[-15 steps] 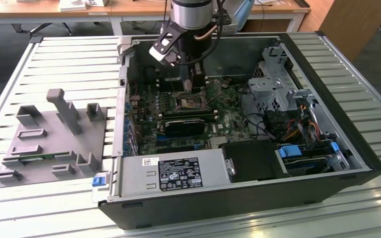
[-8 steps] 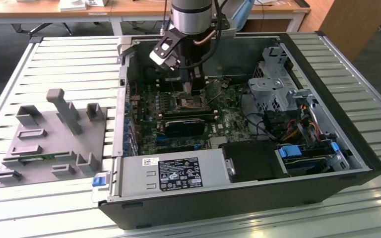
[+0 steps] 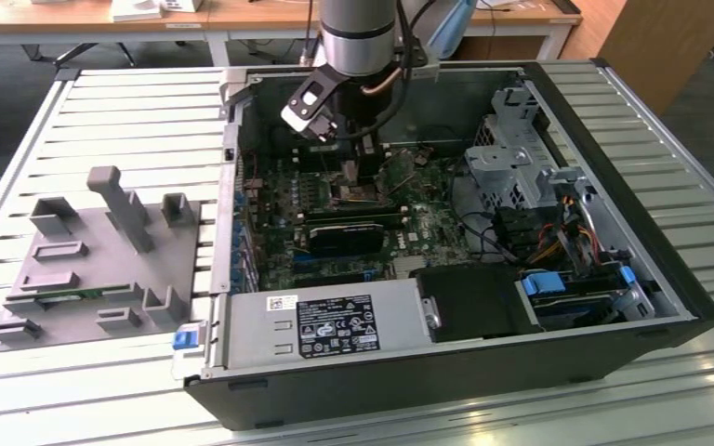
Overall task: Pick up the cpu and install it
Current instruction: 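Place the cpu into insertion slot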
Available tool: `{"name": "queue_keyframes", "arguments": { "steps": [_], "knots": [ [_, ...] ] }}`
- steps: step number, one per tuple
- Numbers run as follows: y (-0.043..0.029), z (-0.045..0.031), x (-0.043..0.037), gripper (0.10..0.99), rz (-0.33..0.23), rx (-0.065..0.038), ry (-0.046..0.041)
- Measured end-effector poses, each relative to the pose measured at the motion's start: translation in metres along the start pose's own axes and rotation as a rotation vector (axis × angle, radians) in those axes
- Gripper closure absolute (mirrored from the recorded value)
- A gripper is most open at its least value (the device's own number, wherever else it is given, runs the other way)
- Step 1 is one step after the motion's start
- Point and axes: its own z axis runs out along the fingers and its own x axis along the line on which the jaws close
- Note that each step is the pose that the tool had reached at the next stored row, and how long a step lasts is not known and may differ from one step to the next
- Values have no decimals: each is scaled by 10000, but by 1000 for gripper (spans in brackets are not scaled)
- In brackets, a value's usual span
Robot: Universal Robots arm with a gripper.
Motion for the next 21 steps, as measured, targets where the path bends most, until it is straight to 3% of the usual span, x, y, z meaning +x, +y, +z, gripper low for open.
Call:
{"name": "queue_keyframes", "arguments": {
  "steps": [6,21],
  "knots": [
    [-19,100,2,561,-3,1,-1],
    [-48,255,19,561,-4,3,-13]
  ]
}}
